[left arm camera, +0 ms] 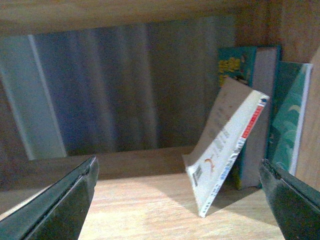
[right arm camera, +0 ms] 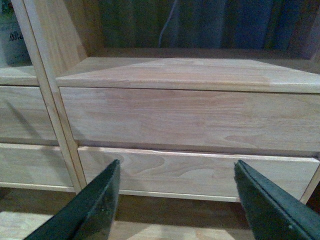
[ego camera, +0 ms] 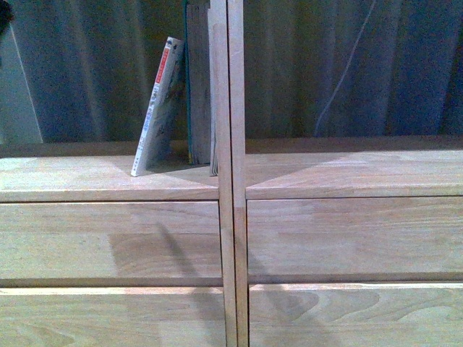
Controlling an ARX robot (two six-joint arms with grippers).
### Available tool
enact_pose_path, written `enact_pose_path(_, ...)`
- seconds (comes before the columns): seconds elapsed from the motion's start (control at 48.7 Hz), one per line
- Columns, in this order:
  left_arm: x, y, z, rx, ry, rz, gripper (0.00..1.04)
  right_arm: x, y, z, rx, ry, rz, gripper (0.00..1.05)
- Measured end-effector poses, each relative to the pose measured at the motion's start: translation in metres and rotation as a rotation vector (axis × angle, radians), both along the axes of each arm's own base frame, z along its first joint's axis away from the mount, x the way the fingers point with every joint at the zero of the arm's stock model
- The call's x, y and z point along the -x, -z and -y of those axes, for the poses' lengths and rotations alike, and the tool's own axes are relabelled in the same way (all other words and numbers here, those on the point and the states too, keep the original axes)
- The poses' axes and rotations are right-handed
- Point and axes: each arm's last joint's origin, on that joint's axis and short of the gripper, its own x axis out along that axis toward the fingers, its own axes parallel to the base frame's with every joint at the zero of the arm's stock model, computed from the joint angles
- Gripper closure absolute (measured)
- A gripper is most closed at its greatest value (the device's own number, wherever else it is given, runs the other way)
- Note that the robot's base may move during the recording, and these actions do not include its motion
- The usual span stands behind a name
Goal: Organize books on shelf
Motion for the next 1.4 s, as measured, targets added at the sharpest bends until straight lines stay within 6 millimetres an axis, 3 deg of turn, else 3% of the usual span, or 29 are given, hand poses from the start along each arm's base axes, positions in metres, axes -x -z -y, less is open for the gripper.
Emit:
enact_pose_path(0.062, 0.03, -0.002, -0.006, 0.024, -0.049, -0.011, 0.07, 0.0, 0.0, 0.0, 0.0, 0.0, 0.0, 0.21)
enact_pose_path(0.164, 0.061, -0.002, -0.01, 0.038, -0.085, -0.019, 0.07, 0.0, 0.0, 0.0, 0.0, 0.0, 0.0, 0.07)
enact_pose_path(0.37, 0.13, 0.007, -0.007, 0.07, -0.127, -0.032, 0.07, 0.0, 0.0, 0.0, 0.0, 0.0, 0.0, 0.07)
enact_pose_path(0.493, 0.17, 0.022, -0.006, 0.128, -0.179, -0.008, 0.07, 0.0, 0.0, 0.0, 0.0, 0.0, 0.0, 0.07)
enact_pose_path(0.883, 0.172, 0.092, 0.0, 0.161, -0.298, -0.106, 0.08, 0.0, 0.0, 0.0, 0.0, 0.0, 0.0, 0.07)
enact_pose_path(1.068, 0.172, 0.12, -0.005, 0.08, -0.091, -0.256, 0.37, 0.0, 0.0, 0.0, 0.0, 0.0, 0.0, 0.07)
enact_pose_path(1.253, 0.173, 0.122, -0.012, 0.091, -0.083, -0.245, 0.64, 0.0, 0.0, 0.0, 0.0, 0.0, 0.0, 0.07)
enact_pose_path(1.396, 0.173, 0.126, -0.019, 0.09, -0.054, -0.241, 0.93, 0.0, 0.0, 0.0, 0.0, 0.0, 0.0, 0.07)
